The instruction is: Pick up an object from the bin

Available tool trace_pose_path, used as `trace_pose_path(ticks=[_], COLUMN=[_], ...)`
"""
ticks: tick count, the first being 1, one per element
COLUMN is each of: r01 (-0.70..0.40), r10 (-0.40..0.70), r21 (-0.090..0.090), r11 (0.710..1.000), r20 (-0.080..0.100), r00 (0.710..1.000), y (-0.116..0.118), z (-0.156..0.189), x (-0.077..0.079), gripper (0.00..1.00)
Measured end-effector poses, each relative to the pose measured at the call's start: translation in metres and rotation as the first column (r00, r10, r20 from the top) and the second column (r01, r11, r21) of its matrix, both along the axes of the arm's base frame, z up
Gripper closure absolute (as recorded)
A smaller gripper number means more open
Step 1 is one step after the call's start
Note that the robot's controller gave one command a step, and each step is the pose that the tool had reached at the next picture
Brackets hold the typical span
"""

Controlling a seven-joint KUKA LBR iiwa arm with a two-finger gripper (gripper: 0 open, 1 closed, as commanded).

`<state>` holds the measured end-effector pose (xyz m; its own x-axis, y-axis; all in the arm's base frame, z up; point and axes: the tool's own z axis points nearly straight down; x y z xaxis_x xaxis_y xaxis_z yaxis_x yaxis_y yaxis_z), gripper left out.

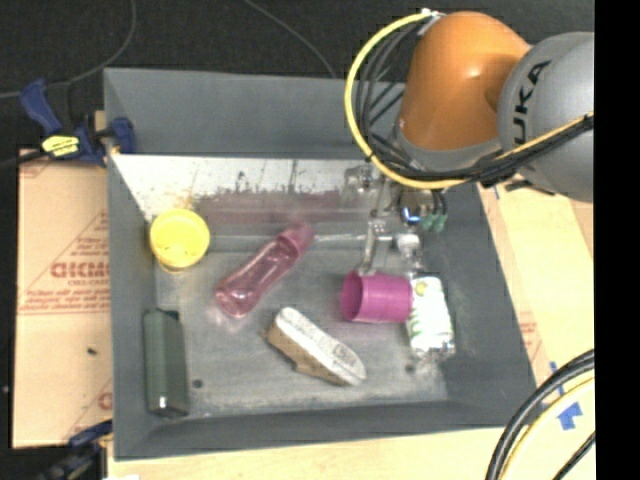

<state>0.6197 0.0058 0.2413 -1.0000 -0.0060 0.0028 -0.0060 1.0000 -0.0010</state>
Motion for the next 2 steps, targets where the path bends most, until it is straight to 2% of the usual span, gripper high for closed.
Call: trace_pose_path(ticks=[2], r01=[-0.002], r10=[0.002], r21=[0.000], r11=[1.000], r20=[0.013], r00=[1.000], y=[-0.0003], z=[0.0024], x=[-0.0024], gripper=[0.00])
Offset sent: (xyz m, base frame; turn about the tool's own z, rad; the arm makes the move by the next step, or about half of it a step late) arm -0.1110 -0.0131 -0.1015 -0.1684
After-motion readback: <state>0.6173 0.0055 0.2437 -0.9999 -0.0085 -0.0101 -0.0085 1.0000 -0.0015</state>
